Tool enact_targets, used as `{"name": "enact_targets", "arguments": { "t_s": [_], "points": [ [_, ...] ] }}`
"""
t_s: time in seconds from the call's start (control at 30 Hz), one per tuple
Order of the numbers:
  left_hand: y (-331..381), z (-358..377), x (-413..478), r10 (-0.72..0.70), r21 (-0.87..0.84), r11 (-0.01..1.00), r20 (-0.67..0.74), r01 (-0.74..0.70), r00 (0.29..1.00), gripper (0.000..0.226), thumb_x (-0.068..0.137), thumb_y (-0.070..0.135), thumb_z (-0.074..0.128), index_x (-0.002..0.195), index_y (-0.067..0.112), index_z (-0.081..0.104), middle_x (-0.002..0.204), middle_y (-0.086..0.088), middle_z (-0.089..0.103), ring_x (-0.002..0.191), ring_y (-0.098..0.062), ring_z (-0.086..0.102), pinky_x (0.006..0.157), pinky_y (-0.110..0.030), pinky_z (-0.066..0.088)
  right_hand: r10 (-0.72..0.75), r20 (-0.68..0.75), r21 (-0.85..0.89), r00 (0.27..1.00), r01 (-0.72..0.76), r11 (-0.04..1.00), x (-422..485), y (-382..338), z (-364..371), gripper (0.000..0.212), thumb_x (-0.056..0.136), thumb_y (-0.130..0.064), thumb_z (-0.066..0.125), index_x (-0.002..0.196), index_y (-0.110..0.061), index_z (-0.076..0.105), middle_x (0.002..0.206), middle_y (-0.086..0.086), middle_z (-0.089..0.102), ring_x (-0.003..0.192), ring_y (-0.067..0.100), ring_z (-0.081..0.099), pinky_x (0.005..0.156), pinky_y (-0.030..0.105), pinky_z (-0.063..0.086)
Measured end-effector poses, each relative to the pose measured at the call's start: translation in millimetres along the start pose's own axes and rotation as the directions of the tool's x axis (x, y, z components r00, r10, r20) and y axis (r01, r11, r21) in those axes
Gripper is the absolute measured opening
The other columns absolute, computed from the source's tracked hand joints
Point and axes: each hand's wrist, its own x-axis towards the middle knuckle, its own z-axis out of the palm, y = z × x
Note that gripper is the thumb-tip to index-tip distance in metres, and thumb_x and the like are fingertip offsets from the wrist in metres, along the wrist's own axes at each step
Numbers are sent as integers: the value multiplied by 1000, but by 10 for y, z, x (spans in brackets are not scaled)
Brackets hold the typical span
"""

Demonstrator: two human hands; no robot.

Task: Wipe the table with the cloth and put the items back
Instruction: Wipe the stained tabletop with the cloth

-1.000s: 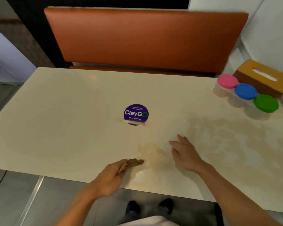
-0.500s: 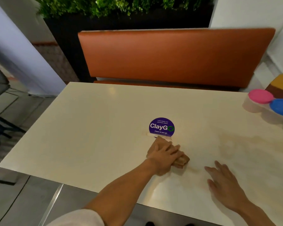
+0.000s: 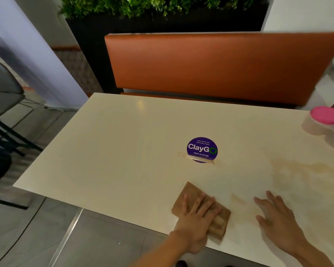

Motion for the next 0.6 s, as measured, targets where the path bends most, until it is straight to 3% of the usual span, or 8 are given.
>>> {"name": "enact_targets", "arguments": {
  "t_s": [0.1, 0.2, 0.27, 0.3, 0.37, 0.43, 0.5, 0.6],
  "points": [
    [107, 70, -141, -56, 2, 998, 23, 56, 998, 76, 89, 14, 44, 153, 33, 8, 164, 7, -5, 149, -21, -18, 107, -59, -24, -3, 5, 19, 1000, 3, 1000, 11, -12, -8, 48, 98, -27, 50, 142, -34, 35, 163, -1, 1, 150, 23, -8, 119, 45, 6],
    [197, 70, -297, -87, 91, 992, 2, 87, 996, 65, 81, 33, 50, 144, 42, 38, 156, 11, 31, 148, -20, 21, 112, -63, -9, -23, 9, 32, 1000, 23, 999, 77, -71, 14, 49, 98, -28, 50, 144, -34, 34, 163, -1, -1, 150, 23, -9, 119, 45, 4],
    [259, 100, -396, -91, 95, 992, 87, 83, 992, 78, 49, 58, 70, 125, 46, 59, 137, 15, 56, 131, -16, 51, 108, -67, 22, -35, 22, -3, 999, 35, 999, 108, -107, 33, 50, 99, -29, 48, 147, -33, 31, 163, 1, -2, 150, 24, -9, 120, 45, 5],
    [284, 146, -435, -96, 129, 988, 43, 90, 994, 87, 29, 62, 73, 115, 47, 66, 125, 17, 64, 119, -14, 61, 95, -64, 43, -40, 21, -13, 999, 41, 999, 115, -116, 39, 51, 99, -29, 47, 147, -32, 30, 163, 1, -3, 150, 24, -9, 120, 45, 5],
    [371, 201, -481, -109, 105, 989, 23, 106, 994, 92, 16, 58, 74, 107, 48, 70, 117, 19, 67, 111, -13, 66, 81, -54, 55, -36, 15, -8, 999, 36, 999, 93, -89, 36, 52, 99, -29, 47, 148, -32, 29, 163, 2, -3, 150, 24, -9, 120, 44, 3],
    [425, 179, -529, -85, -26, 996, 81, 87, 993, 85, 39, 44, 77, 123, 48, 59, 134, 22, 55, 132, -11, 46, 100, -60, 42, -40, 21, 5, 999, 40, 999, 69, -54, 30, 52, 99, -29, 47, 148, -33, 29, 163, 0, -4, 149, 23, -10, 121, 44, 2],
    [385, 147, -580, -38, -224, 972, 122, 65, 992, 78, 70, 20, 58, 140, 48, 36, 150, 24, 32, 145, -7, 17, 119, -50, 8, -41, 29, 12, 999, 41, 999, 45, -26, 27, 52, 99, -30, 47, 148, -34, 28, 163, -1, -5, 149, 22, -10, 121, 44, 1],
    [197, -102, -605, -15, -682, 730, -77, -42, 997, 46, 92, 17, 45, 134, 35, 53, 134, 12, 54, 133, -11, 42, 116, -27, 27, -48, 50, 10, 998, 48, 999, 35, -5, -19, 53, 99, -30, 47, 149, -35, 27, 163, 0, -6, 149, 21, -11, 121, 43, 0]
  ]
}}
